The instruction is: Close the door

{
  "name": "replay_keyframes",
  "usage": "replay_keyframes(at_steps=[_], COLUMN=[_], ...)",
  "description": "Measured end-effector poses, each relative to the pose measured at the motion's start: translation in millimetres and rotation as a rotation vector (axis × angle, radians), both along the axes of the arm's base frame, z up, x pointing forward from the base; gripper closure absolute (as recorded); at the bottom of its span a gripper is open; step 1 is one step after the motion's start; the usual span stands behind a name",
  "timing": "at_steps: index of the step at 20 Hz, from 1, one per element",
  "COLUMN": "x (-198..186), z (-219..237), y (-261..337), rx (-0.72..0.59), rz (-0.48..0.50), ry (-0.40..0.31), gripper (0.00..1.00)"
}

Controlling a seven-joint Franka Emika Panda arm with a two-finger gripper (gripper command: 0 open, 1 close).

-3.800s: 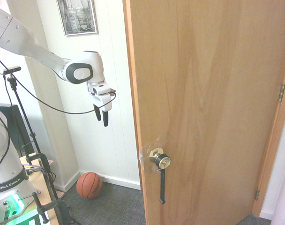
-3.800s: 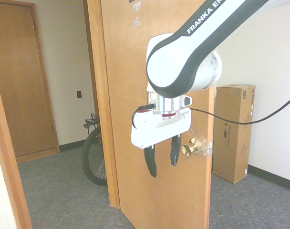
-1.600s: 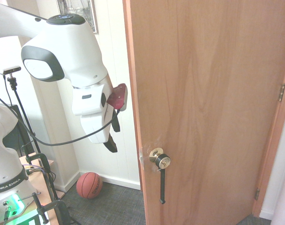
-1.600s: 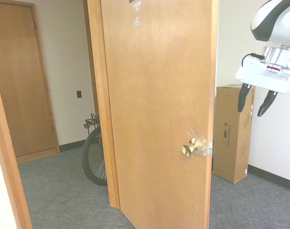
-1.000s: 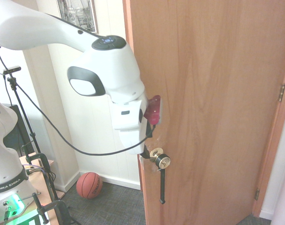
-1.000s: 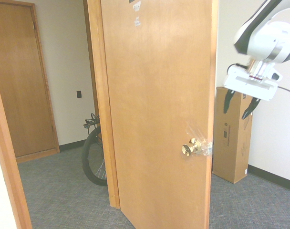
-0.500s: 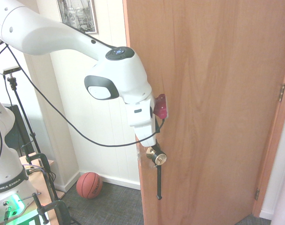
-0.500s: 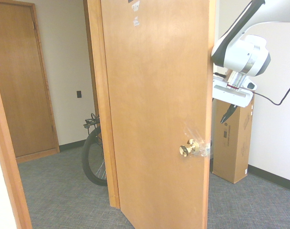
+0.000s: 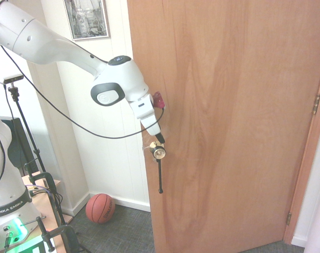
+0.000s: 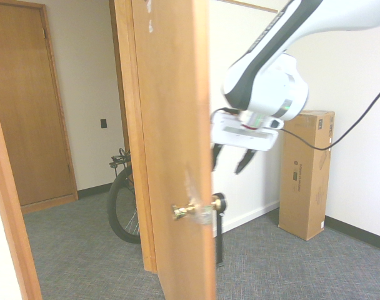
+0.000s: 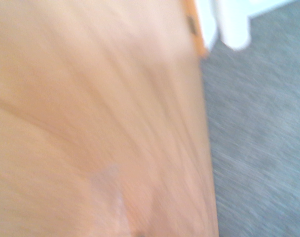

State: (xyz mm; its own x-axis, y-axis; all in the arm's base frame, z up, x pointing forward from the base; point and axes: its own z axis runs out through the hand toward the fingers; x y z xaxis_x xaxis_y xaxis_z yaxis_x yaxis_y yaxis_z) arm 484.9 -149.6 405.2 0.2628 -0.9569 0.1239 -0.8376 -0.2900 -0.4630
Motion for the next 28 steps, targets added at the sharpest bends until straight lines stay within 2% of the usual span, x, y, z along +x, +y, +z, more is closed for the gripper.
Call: replay_keyframes(at_steps=[7, 11, 14, 17, 22, 26, 28], x=[108, 154, 180, 210, 257, 272, 274], z=[19, 43, 50, 45, 27, 32, 34], y=[146, 220, 274, 299, 306, 348, 359], rx=[-0.116, -0.16, -0.151, -0.148, -0.137, -0.16, -0.182], rz=[0.088, 0.08, 0.116, 0.134, 0.141, 0.172, 0.171], ry=[-0.087, -0.095, -0.094, -0.097, -0.112, -0.103, -0.072], gripper=[0.0, 0.0, 0.0, 0.0, 0.0, 0.0, 0.0])
